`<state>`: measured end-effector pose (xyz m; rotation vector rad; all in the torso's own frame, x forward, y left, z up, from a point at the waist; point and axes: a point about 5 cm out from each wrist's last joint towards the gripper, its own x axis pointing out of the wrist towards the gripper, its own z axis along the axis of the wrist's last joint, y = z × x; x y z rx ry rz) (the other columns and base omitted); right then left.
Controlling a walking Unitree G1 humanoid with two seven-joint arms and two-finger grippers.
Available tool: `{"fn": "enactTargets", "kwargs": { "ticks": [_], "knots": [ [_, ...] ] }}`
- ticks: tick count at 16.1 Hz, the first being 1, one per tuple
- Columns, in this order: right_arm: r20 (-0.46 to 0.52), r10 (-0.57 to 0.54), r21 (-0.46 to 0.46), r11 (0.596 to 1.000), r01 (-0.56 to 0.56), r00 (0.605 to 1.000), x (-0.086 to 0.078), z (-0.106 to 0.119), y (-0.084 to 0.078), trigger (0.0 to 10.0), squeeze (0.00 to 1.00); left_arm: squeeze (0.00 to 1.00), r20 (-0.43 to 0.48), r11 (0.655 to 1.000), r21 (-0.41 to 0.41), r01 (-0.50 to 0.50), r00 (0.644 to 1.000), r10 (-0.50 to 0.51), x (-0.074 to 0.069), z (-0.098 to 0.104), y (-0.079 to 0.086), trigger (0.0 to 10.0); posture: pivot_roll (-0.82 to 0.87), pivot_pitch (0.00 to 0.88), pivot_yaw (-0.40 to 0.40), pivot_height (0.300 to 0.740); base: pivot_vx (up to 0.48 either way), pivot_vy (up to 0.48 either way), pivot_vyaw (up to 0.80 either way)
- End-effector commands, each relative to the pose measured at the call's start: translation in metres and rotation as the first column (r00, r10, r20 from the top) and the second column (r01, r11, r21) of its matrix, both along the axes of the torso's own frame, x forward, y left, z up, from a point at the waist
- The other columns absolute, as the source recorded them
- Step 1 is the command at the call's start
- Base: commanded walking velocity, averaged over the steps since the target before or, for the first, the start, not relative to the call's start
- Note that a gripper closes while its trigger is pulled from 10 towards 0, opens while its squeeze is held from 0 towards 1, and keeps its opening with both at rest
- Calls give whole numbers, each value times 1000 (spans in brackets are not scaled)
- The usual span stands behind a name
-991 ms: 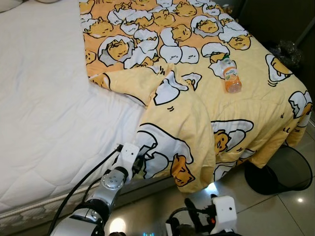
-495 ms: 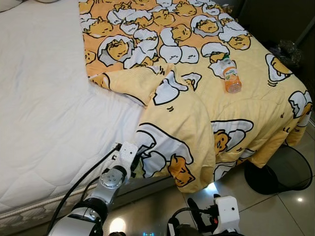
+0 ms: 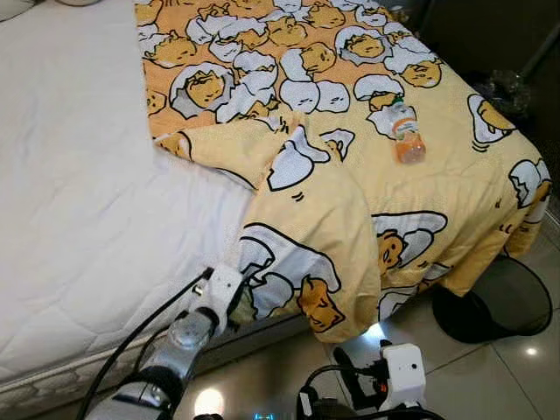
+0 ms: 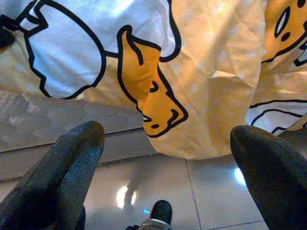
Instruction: Clean up the room
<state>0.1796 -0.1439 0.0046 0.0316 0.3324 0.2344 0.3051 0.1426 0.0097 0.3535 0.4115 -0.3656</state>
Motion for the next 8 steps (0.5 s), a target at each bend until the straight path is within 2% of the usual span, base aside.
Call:
{"fn": "enactTargets", "kwargs": {
  "ticks": [1,4,8],
  "knots": [
    [-31,-7,-13,1000,7,999,-5,-6,-5,10000,0,0,-107,998,33,47,993,-43,-22,-23,-3,10000,-31,254,-20,740,0,0,0],
    [-25,1,-19,1000,-2,1000,3,-6,-5,10000,0,0,-115,993,37,111,988,-106,-32,-30,-5,10000,-21,230,-19,740,0,0,0],
    [-21,13,-24,1000,-14,1000,8,-6,-6,10000,0,0,-101,997,18,78,992,-76,-30,-28,-3,10000,-11,206,-27,740,0,0,0]
  ]
}}
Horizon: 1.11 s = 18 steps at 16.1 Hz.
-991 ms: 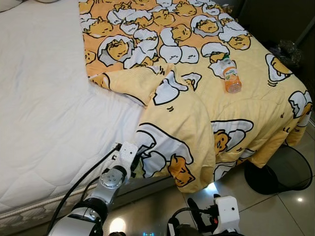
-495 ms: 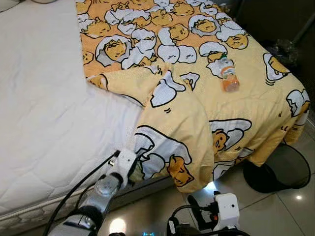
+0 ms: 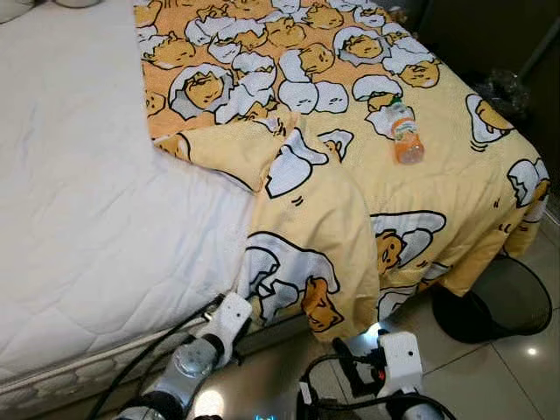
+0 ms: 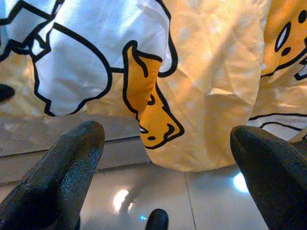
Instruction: Clean up the room
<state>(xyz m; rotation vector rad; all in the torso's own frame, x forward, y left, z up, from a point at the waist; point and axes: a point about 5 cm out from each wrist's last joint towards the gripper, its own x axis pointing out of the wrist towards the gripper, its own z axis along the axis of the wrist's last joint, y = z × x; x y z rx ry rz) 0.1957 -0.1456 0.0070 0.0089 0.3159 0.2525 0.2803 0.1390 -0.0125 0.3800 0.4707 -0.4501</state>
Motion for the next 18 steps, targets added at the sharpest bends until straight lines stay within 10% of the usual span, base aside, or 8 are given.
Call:
{"fn": "enactTargets", "kwargs": {
  "ticks": [1,2,3,15,16,18],
  "knots": [
    [-38,-3,-11,1000,2,999,-7,-8,-5,10000,0,0,-14,1000,-7,-21,1000,20,-2,-2,1,6941,-10,198,-29,740,0,0,0],
    [-37,-2,-13,1000,2,999,-6,-8,-6,10000,0,0,-7,1000,-6,-19,1000,19,-1,-1,0,7451,-10,193,-30,740,0,0,0],
    [-36,-2,-14,1000,2,999,-5,-8,-6,10000,0,0,11,1000,-21,-13,1000,13,2,2,-2,0,-10,189,-30,740,0,0,0],
    [-42,3,-21,1000,-4,999,-1,-11,-7,10000,0,0,3,999,-53,-2,1000,2,-4,-1,6,0,2,172,-35,740,0,0,0],
    [-46,4,-19,1000,-5,999,0,-13,-5,10000,0,0,-28,999,-45,-6,1000,4,-6,-4,6,8784,10,162,-29,740,0,0,0],
    [-44,3,-17,1000,-4,999,3,-13,-3,10000,0,0,-21,999,-36,-9,1000,8,-5,-3,7,10000,15,155,-26,740,0,0,0]
  ]
}}
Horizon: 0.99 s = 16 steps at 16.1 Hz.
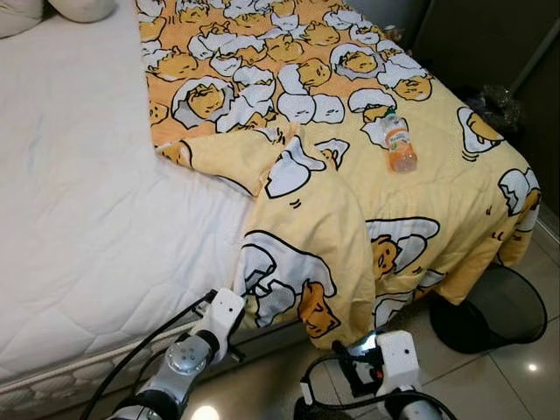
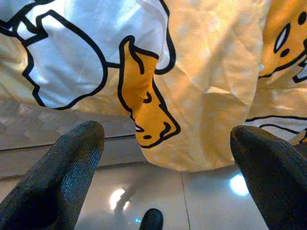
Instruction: Clean up the room
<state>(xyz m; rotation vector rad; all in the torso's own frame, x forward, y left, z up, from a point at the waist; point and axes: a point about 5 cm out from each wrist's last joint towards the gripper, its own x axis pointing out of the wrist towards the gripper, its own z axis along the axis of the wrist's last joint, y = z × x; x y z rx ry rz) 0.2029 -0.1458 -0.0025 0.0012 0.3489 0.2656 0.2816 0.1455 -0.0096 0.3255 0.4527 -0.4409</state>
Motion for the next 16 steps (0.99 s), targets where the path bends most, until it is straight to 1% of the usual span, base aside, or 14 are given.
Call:
{"fn": "enactTargets", "kwargs": {
  "ticks": [1,4,6,9,10,11,12,14,15,16],
  "knots": [
    [-8,-14,-6,1000,14,1000,0,-3,-2,10000,0,0,-22,1000,13,18,1000,-18,-6,-5,1,10000,20,150,-27,740,0,0,0],
    [2,-14,-6,1000,14,1000,6,-1,-3,10000,0,0,-24,1000,16,0,1000,0,-6,-5,4,10000,25,147,-28,740,0,0,0],
    [1,-15,-14,1000,15,1000,5,-2,-7,10000,0,0,-17,1000,20,-12,1000,12,-5,-5,4,10000,24,146,-30,740,0,0,0],
    [0,-15,-18,1000,15,1000,5,-3,-8,10000,0,0,-29,999,32,9,1000,-8,-9,-9,1,10000,21,144,-31,740,-476,0,0],
    [0,-10,-18,1000,10,1000,4,-3,-8,10000,0,0,-35,999,42,26,999,-24,-11,-10,-1,10000,21,142,-31,740,-442,0,0],
    [-1,-3,-19,1000,3,1000,4,-3,-8,10000,0,0,-49,998,41,55,997,-53,-15,-13,-5,10000,21,141,-32,740,0,0,0],
    [-2,-2,-19,1000,2,1000,4,-3,-8,10000,0,0,-52,997,39,61,997,-59,-15,-13,-6,10000,21,141,-32,740,0,0,0],
    [-1,0,-21,1000,0,1000,4,-3,-9,10000,0,0,-63,992,36,120,991,-118,-21,-17,-17,10000,19,140,-33,740,0,0,0],
    [0,0,-22,1000,0,1000,4,-3,-9,10000,0,0,-67,990,39,135,989,-132,-23,-18,-19,10000,18,139,-32,740,0,0,0],
    [2,0,-23,1000,0,1000,5,-2,-10,10000,0,0,-91,974,49,222,972,-217,-31,-23,-31,10000,17,139,-33,740,0,0,0]
  ]
}}
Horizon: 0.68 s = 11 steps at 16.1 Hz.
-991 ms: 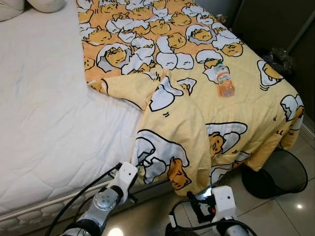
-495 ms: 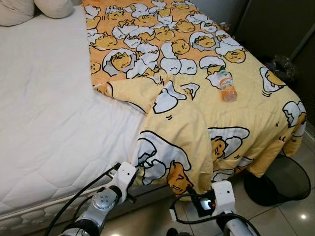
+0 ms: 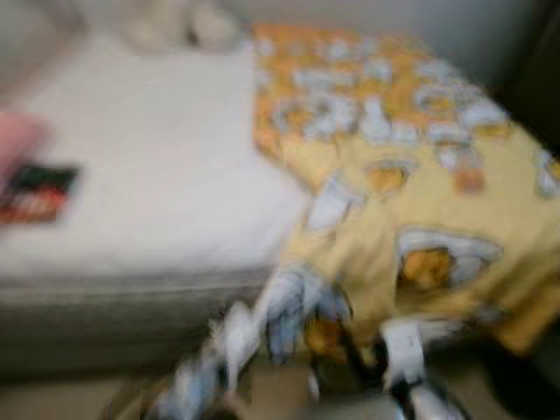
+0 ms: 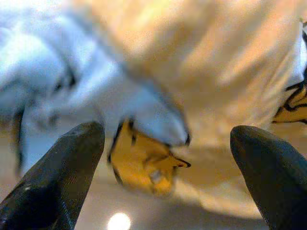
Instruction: Clean up the room
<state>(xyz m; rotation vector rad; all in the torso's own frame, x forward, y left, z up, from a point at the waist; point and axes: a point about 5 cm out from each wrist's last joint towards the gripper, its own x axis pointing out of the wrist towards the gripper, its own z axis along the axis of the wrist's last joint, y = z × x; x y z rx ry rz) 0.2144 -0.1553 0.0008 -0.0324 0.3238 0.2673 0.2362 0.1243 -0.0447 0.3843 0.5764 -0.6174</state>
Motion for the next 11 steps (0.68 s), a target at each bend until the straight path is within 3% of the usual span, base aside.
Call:
{"fn": "enactTargets", "kwargs": {
  "ticks": [1,3,5,9,11],
  "knots": [
    [-28,-7,5,1000,7,1000,-7,-5,-1,10000,0,0,35,995,4,99,994,-99,10,9,-15,10000,20,140,-36,740,0,0,0],
    [-34,9,3,1000,-9,999,-7,-6,-1,10000,0,0,-93,957,-34,289,952,-291,-15,-4,-45,10000,14,139,-40,740,0,0,0],
    [-36,16,-1,1000,-16,999,-7,-6,-2,10000,0,0,-145,925,-24,379,914,-378,-29,-10,-61,10000,3,136,-43,740,0,0,0],
    [-36,24,-6,1000,-25,999,-8,-6,-4,10000,0,0,-241,921,-15,390,892,-382,-39,-19,-59,10000,-6,133,-44,740,0,0,0],
    [-39,32,-5,999,-32,999,-10,-6,-3,10000,0,0,-252,863,40,503,841,-478,-52,-24,-60,10000,-6,134,-47,740,0,0,0]
  ]
}}
